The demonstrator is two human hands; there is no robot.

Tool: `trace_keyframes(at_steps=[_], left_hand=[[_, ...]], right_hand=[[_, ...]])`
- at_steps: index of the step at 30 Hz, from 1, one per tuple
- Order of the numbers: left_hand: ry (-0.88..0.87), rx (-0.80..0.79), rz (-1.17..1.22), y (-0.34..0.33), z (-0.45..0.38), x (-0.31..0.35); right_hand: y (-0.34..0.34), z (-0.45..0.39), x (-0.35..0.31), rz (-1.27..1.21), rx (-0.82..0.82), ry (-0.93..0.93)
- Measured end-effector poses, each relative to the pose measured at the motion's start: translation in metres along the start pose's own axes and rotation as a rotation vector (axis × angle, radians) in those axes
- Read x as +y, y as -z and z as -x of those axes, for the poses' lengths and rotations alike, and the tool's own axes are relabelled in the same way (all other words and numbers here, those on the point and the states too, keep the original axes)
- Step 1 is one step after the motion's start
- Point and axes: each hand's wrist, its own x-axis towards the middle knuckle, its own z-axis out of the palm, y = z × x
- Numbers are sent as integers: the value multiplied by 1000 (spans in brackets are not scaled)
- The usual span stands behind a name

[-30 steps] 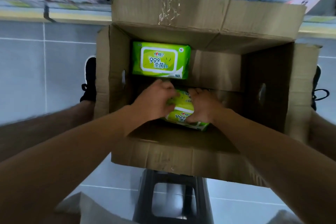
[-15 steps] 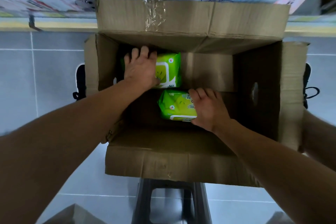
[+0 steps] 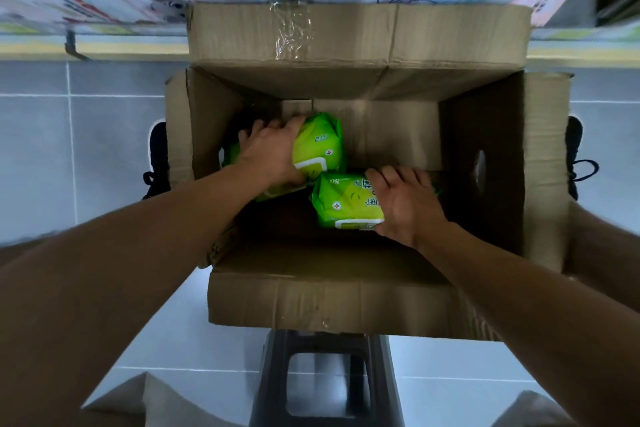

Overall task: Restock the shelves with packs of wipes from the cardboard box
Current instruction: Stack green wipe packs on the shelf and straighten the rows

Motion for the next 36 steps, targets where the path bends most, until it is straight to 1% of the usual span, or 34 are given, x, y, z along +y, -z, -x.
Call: trace_keyframes(at_steps=[3, 5, 9, 14, 18, 21, 25, 29, 32, 36], left_hand=[[40, 116, 128, 12, 19, 3], [41, 200, 174, 27, 35, 6], [7, 360, 172, 66, 72, 10], [-36, 508, 204, 115, 123, 1], [27, 603, 232, 148, 161, -16], [77, 681, 327, 170, 184, -36], [149, 768, 423, 191, 205, -68], [251, 799, 461, 202, 216, -95], [290, 835, 529, 211, 216, -116], [331, 855, 588, 223, 214, -140]], right_hand=[[14, 15, -4, -51, 42, -72], [26, 28, -8, -92, 77, -120], [53, 53, -19, -111, 158, -155], [92, 78, -37, -116, 265, -191], [124, 86, -52, -129, 346, -211], [151, 85, -65, -103, 403, -217], [186, 76, -84, -113, 471, -196], [220, 61, -101, -100, 564, -185], [253, 44, -115, -65, 644, -195], [306, 16, -135, -18, 770, -150]])
